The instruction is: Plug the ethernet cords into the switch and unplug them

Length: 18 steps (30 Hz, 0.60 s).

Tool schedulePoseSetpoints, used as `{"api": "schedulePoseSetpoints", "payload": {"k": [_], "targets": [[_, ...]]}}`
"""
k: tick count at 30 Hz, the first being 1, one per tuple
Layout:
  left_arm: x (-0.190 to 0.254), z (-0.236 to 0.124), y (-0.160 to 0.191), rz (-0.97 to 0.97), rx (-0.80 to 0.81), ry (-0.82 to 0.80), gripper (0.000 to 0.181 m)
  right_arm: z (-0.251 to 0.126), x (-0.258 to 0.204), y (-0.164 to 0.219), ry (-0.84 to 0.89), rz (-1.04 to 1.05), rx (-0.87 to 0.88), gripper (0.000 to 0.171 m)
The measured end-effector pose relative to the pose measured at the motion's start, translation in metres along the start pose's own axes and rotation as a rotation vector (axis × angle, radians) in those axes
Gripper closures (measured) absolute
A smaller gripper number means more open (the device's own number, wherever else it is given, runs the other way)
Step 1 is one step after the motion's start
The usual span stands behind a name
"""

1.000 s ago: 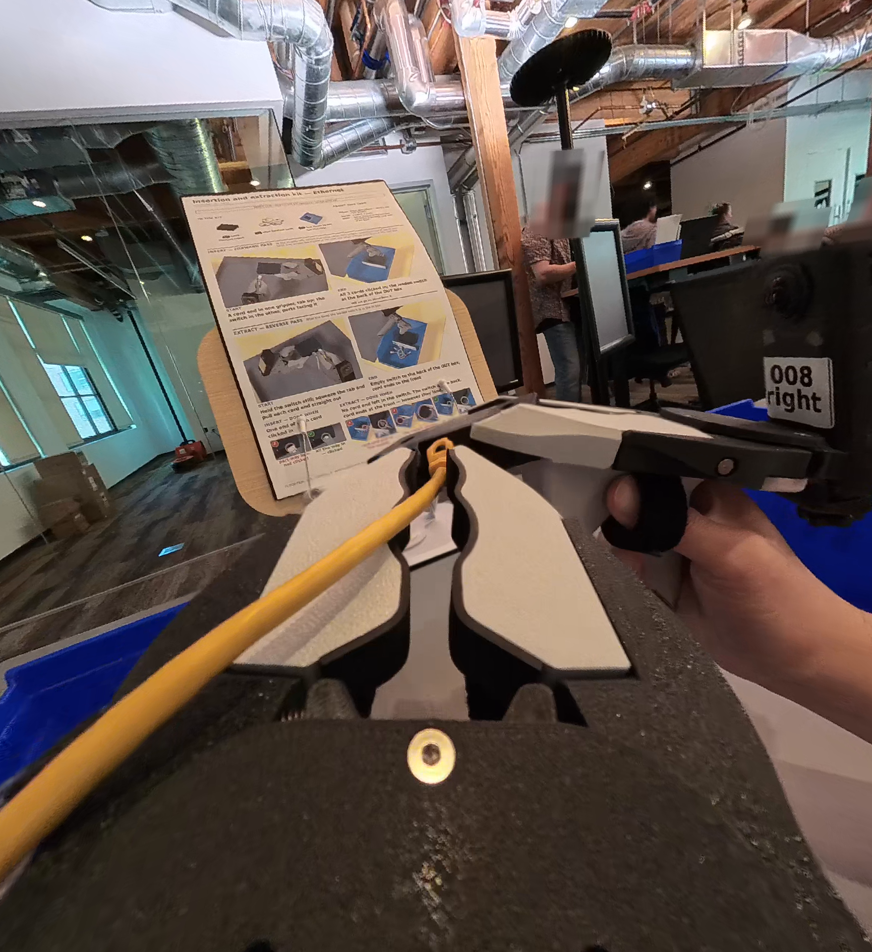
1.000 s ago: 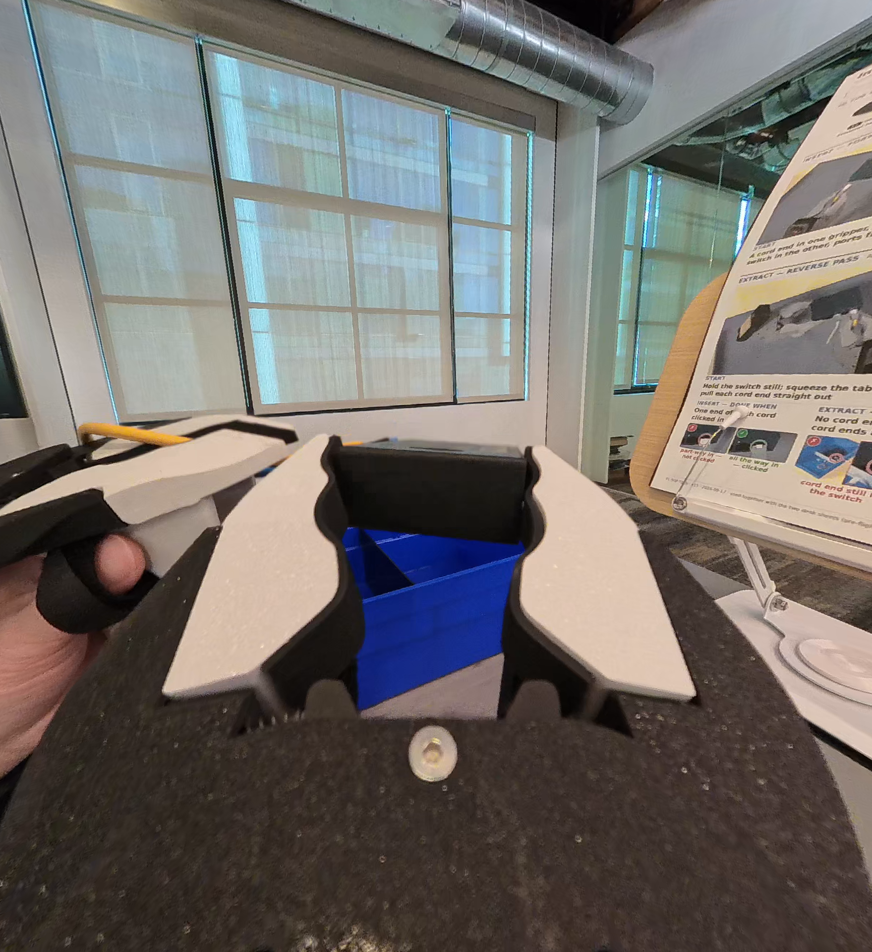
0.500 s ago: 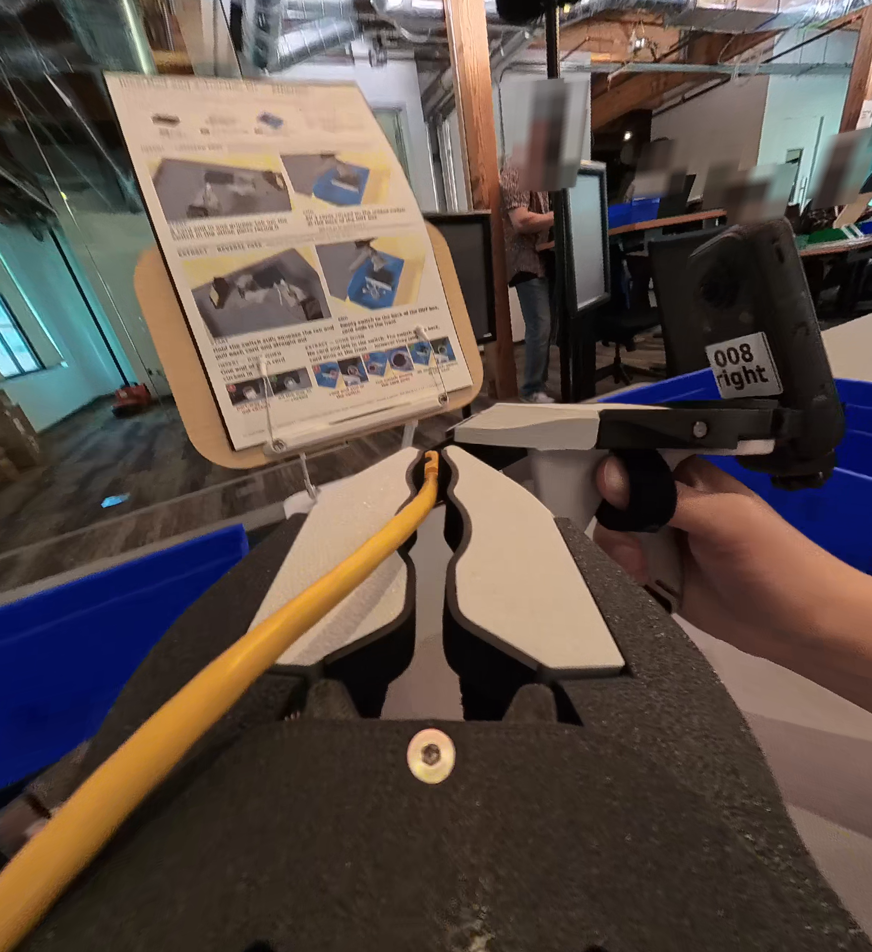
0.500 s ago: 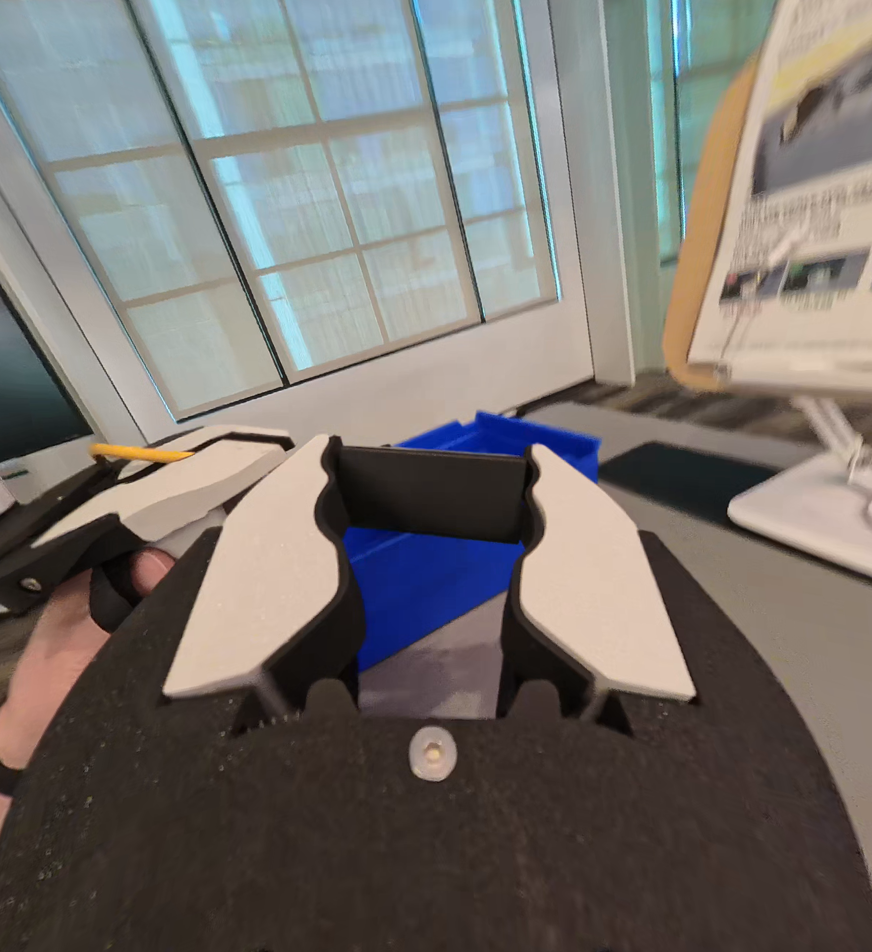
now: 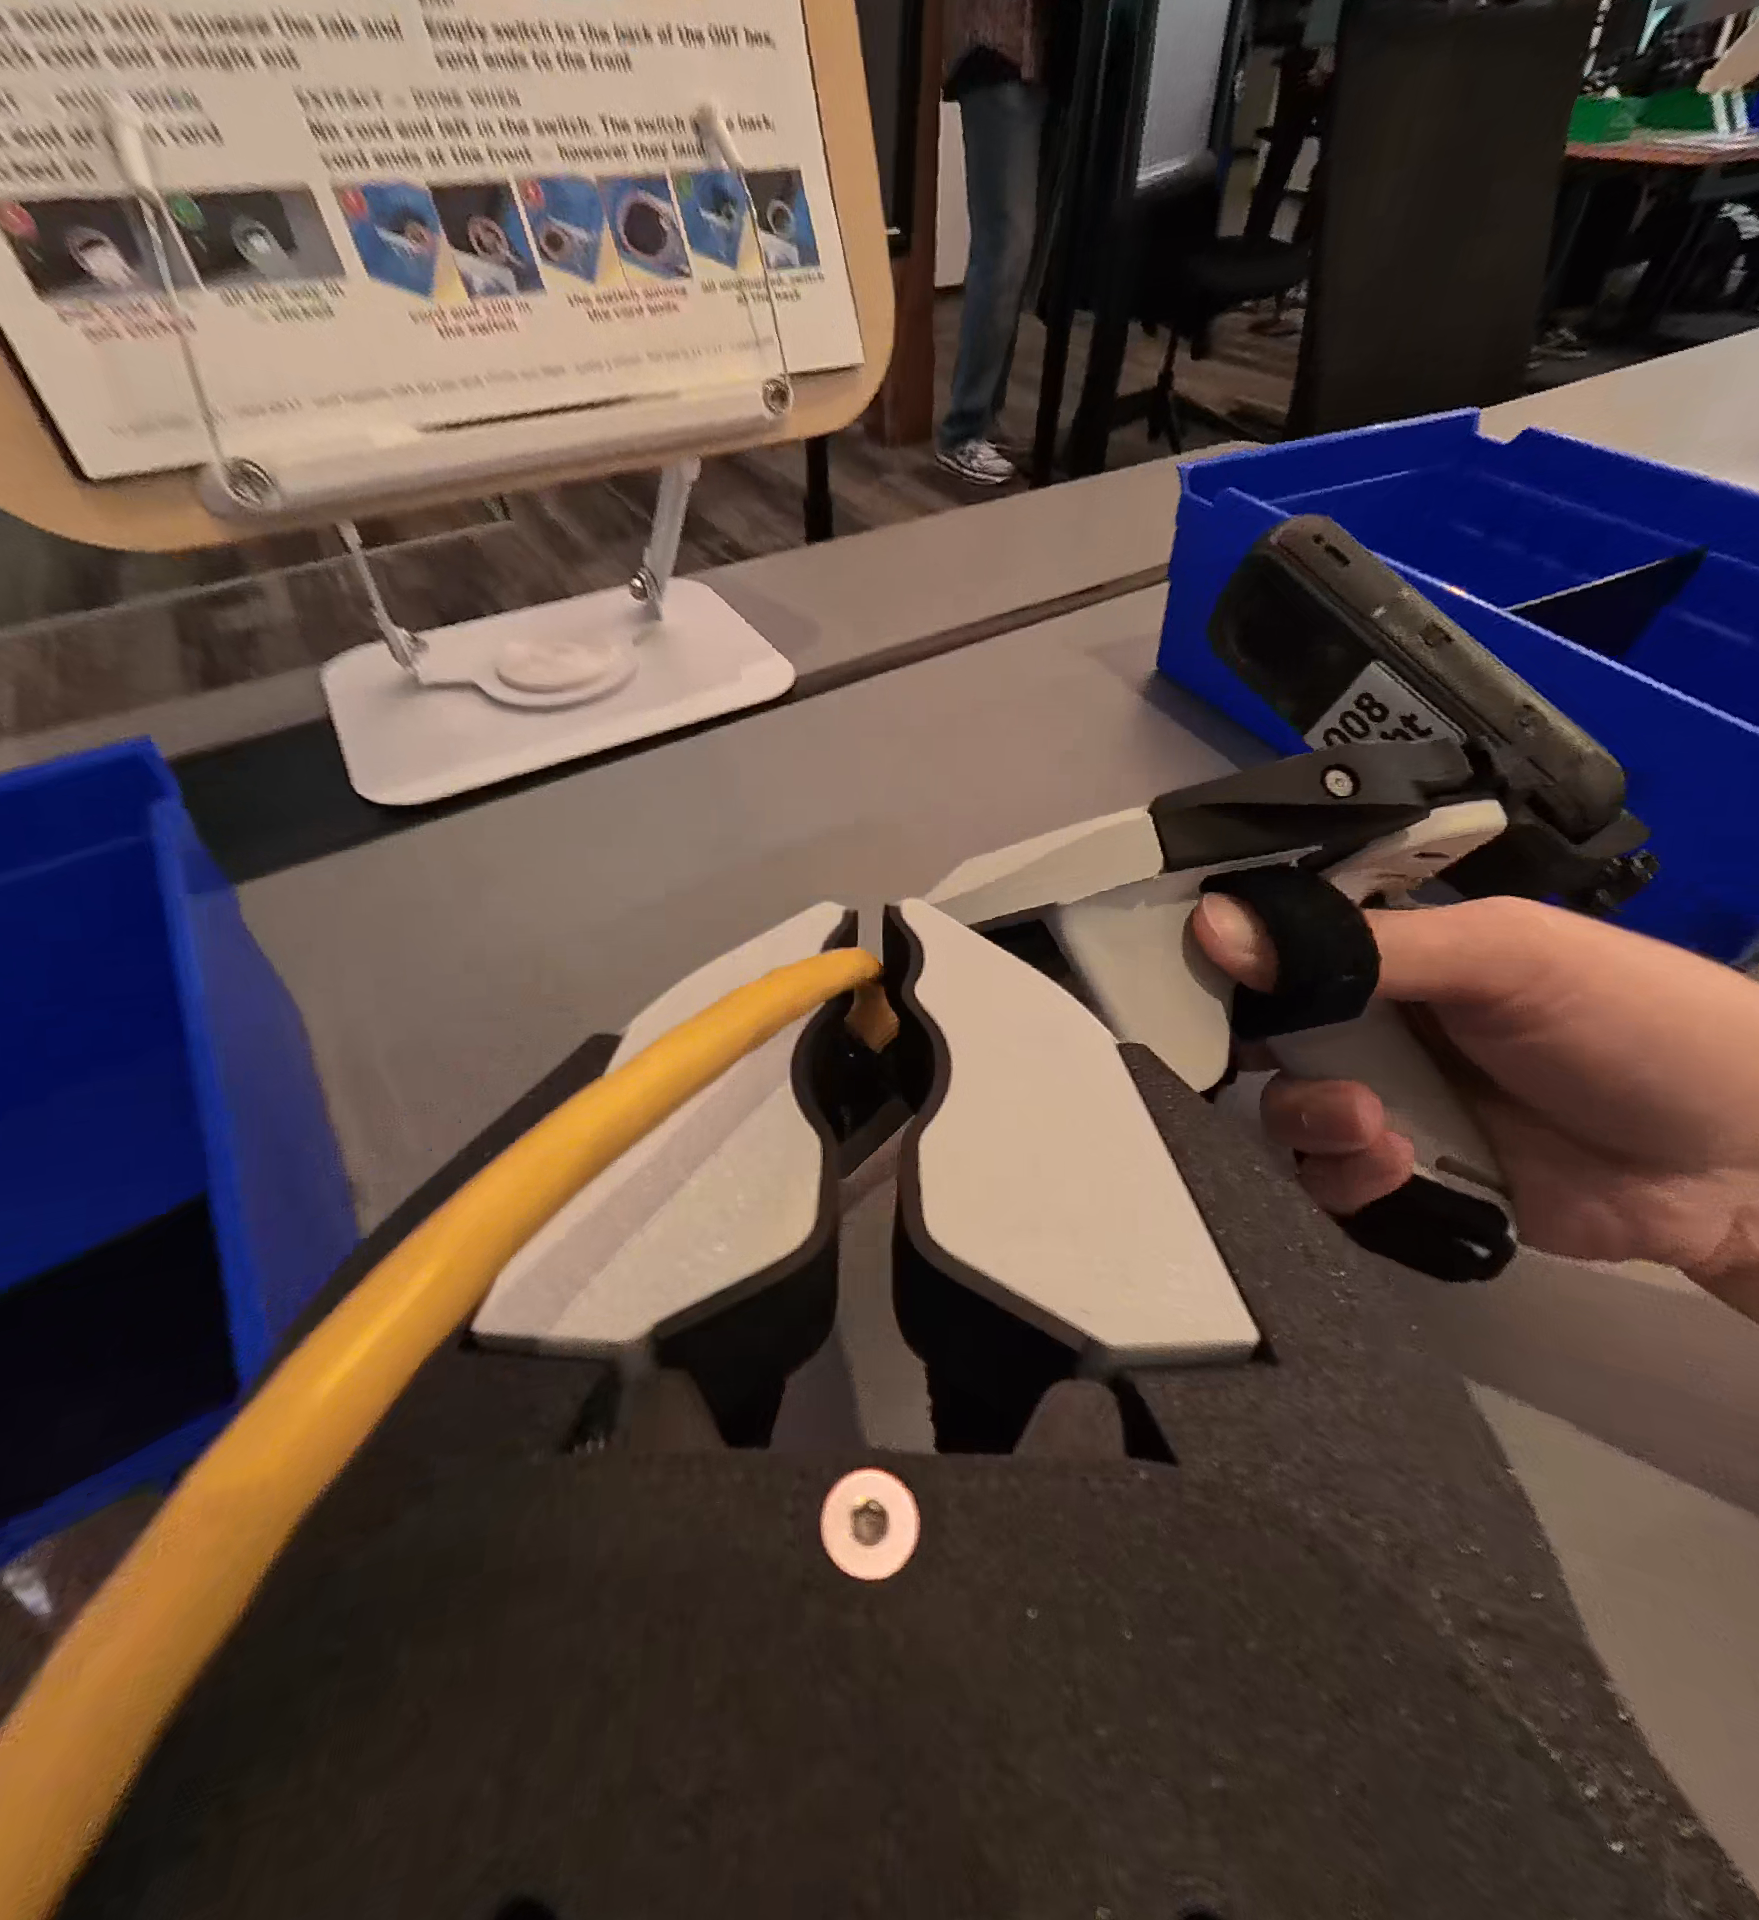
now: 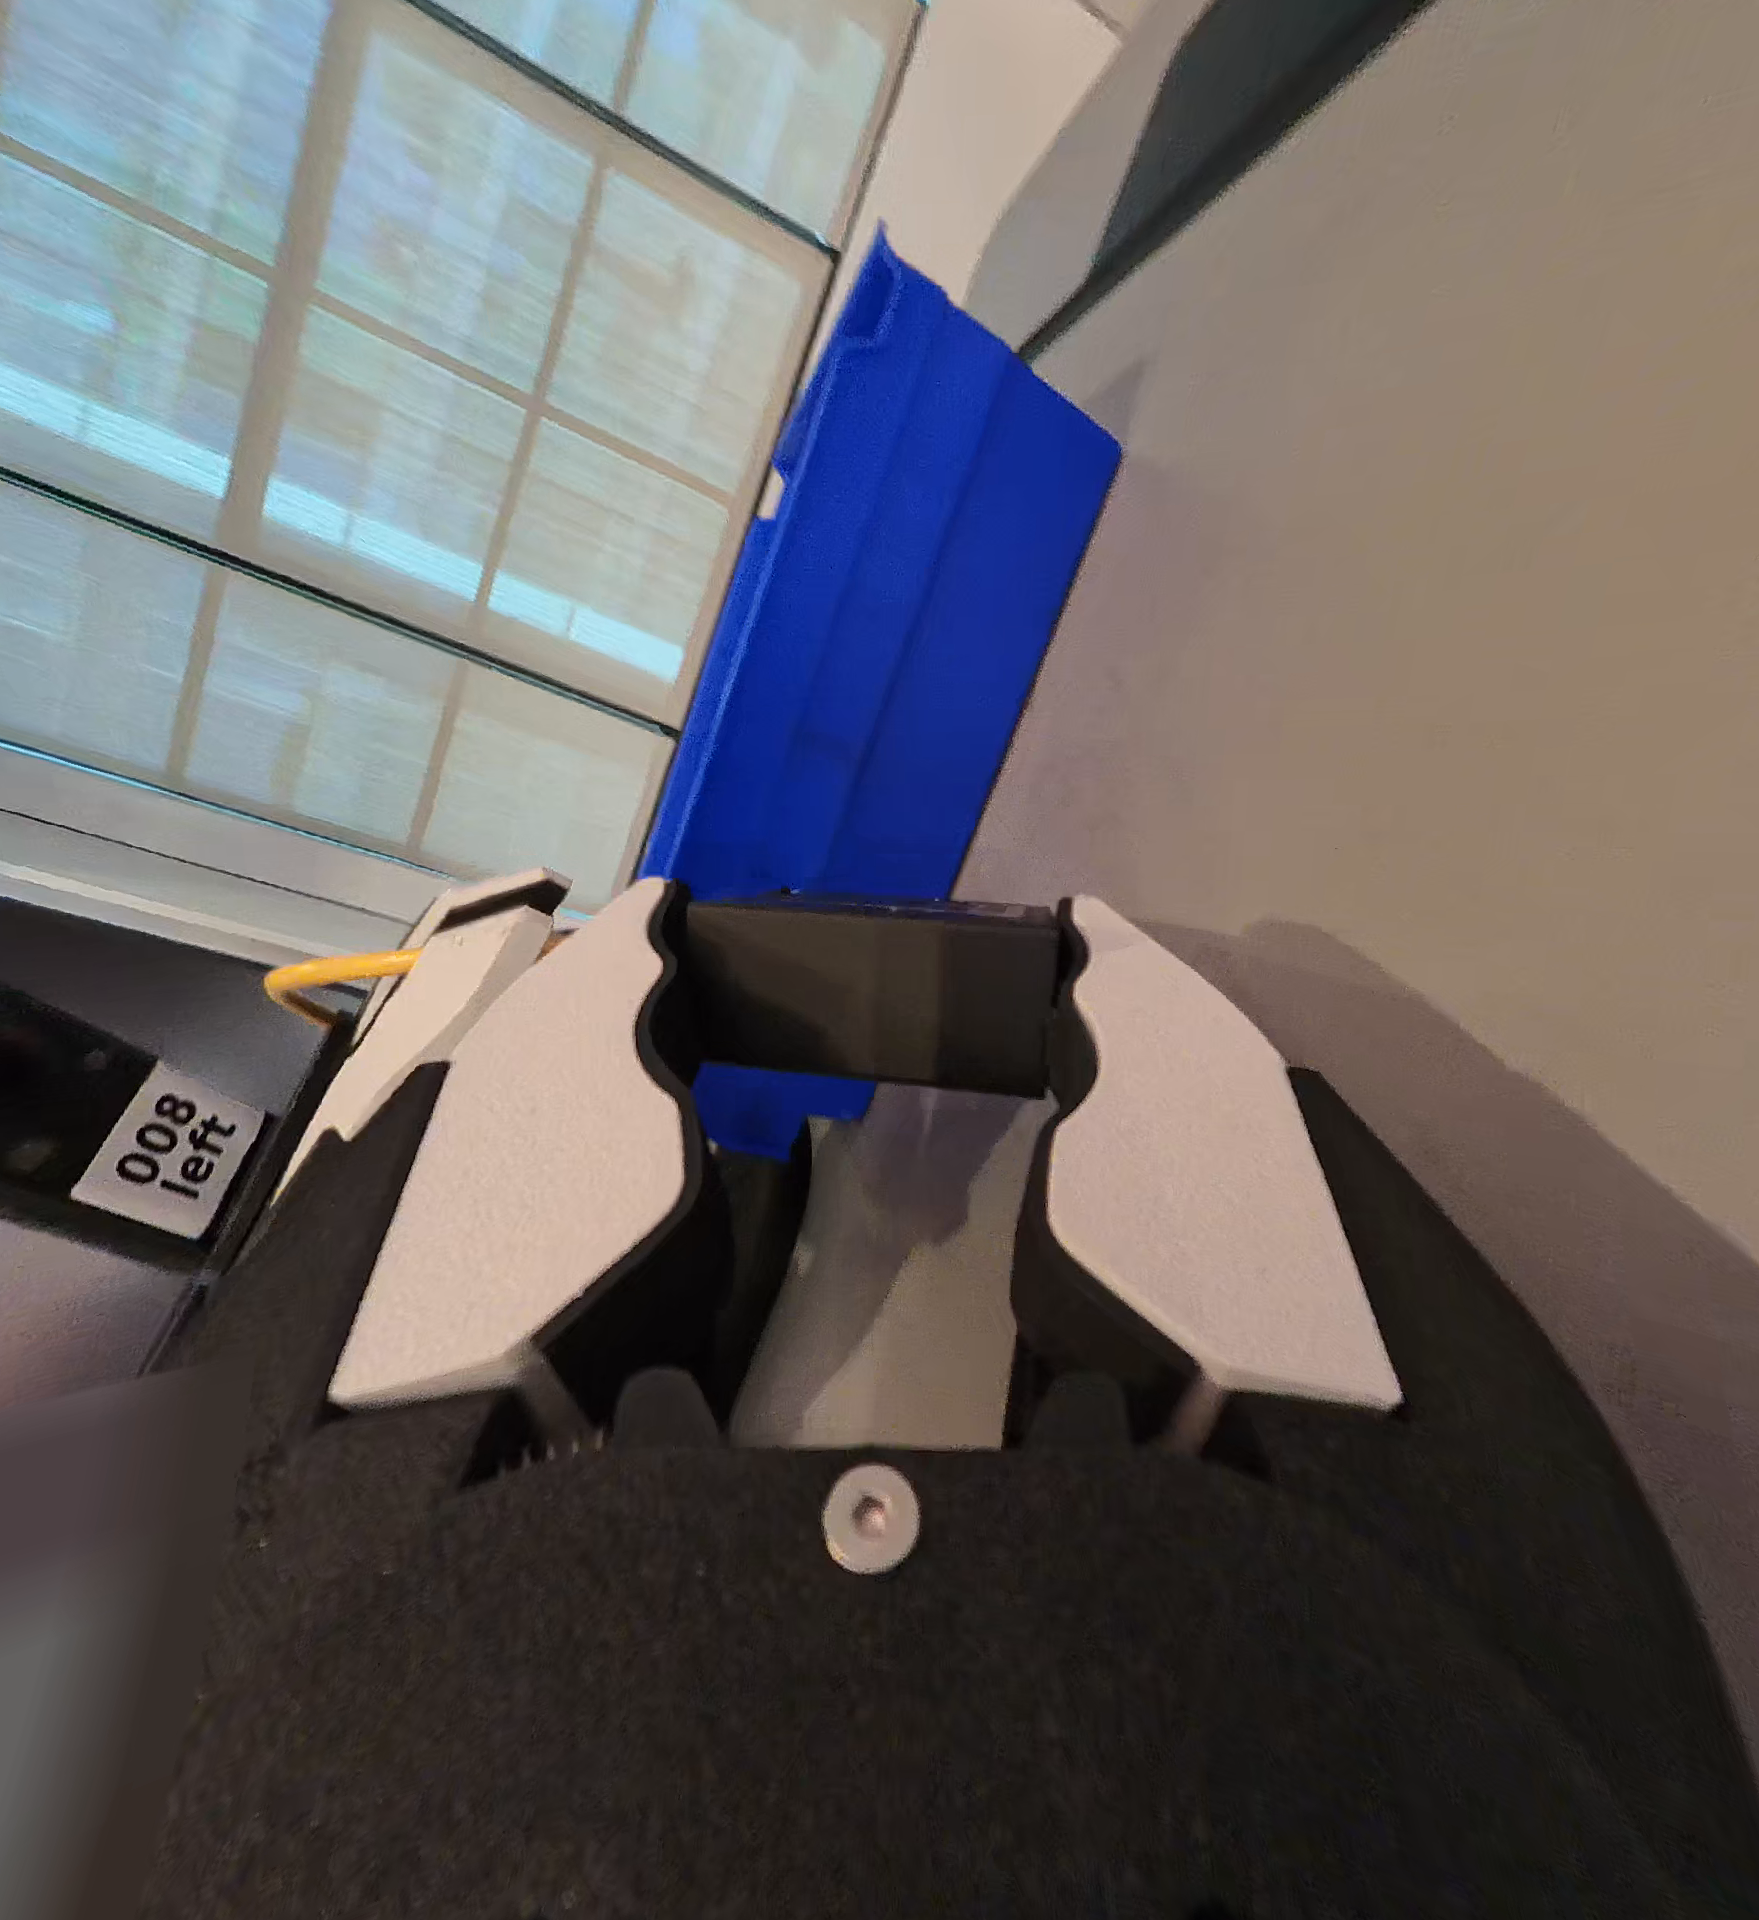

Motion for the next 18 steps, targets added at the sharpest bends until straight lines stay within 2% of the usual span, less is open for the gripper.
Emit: {"api": "schedulePoseSetpoints", "payload": {"k": [3, 8, 18], "targets": [[0.001, 0.006, 0.007, -0.036, -0.019, 0.033, 0.177, -0.005, 0.007, 0.000, 0.044, -0.006, -0.094, 0.104], [0.005, 0.010, 0.016, -0.056, -0.019, 0.044, 0.177, -0.011, 0.016, 0.001, 0.088, -0.011, -0.242, 0.108], [0.005, 0.006, 0.019, -0.070, 0.000, 0.036, 0.177, -0.010, 0.010, 0.000, 0.166, -0.017, -0.434, 0.107]]}}
Point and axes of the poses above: each gripper's, where its closed fingertips meet, z out along the fingers, y out of its underside, x = y × z across the jaws, the point moved 7 cm from there along -z, back along the fingers, and after that the axes turned 8 degrees about y, right-handed, at the moved point
